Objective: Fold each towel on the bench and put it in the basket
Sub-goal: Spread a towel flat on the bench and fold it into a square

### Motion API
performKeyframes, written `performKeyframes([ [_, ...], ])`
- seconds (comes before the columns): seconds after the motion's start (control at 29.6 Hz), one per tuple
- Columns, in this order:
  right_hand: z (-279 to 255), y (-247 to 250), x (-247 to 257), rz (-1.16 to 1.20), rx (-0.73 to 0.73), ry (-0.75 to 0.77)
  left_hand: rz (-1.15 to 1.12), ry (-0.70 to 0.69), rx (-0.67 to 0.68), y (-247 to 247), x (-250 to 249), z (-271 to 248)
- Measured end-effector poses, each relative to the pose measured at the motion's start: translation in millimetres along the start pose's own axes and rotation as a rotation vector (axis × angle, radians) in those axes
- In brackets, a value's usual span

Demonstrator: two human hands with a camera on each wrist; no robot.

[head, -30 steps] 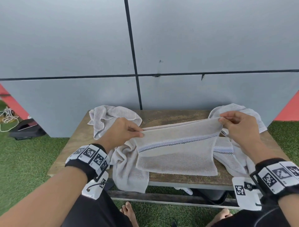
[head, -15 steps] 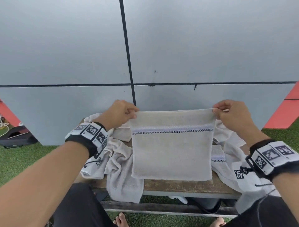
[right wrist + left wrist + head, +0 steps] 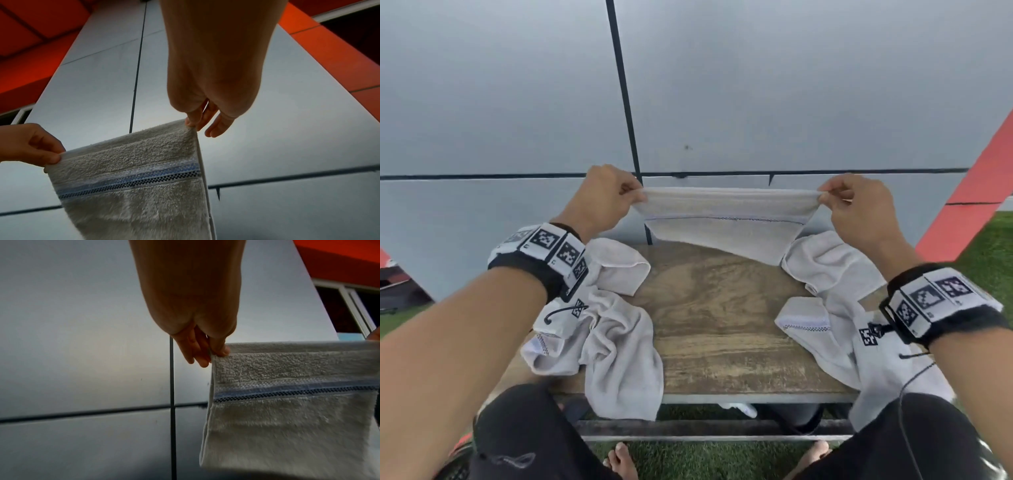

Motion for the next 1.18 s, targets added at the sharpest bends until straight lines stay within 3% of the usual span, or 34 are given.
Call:
performKeyframes([
  [0.07, -29.8, -10.9, -15.4, -0.036, 0.143, 0.006, 0.035, 0.033, 0.106, -19.6, 14.8, -31.4],
  [0.13, -60.5, -20.7, -32.6, -0.068, 0.376, -0.005, 0.086, 0.073, 0.292, -40.8, 34.5, -64.2],
  [0.24, -98.8, -28.7, -58.5, -0.124, 0.787, -0.053, 0.181, 0.09, 0.79, -70.9, 57.3, -116.3],
  [0.3, -117.0, -31.1, -69.2, -0.137, 1.003, -0.076, 0.16, 0.132, 1.002, -81.7, 63.5, -141.9],
  [0.44, -127.1, -35.3, -77.2, -0.073, 1.117, -0.212, 0.052, 0.27, 1.162, -85.5, 61.0, -159.9],
  [0.54, -124.3, -40.7, -75.9, -0.031, 1.095, -0.261, 0.043, 0.267, 1.073, -86.1, 61.5, -151.9],
  [0.64, -115.0, -50.0, -78.9, -0.058, 0.94, -0.253, 0.079, 0.223, 0.855, -89.0, 67.8, -134.2],
  [0.84, -100.3, -81.8, -89.4, -0.12, 0.687, -0.244, 0.108, 0.264, 0.48, -108.9, 77.2, -109.9],
  [1.01, -86.5, -110.8, -95.2, -0.238, 0.606, -0.234, 0.155, 0.321, 0.406, -135.8, 95.1, -96.5],
  [1.18, -79.0, -141.9, -117.2, -0.33, 0.63, -0.286, 0.185, 0.326, 0.412, -165.3, 112.5, -84.8],
])
Point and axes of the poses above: each hand's wrist, its own z-axis towards the middle knuckle, its own y-axis out of the back of the hand, x = y × z, the point moved 4 cm from there along z, towards the middle knuckle, and after that the axes turned 7 degrees about -x, right-handed, at the moved point
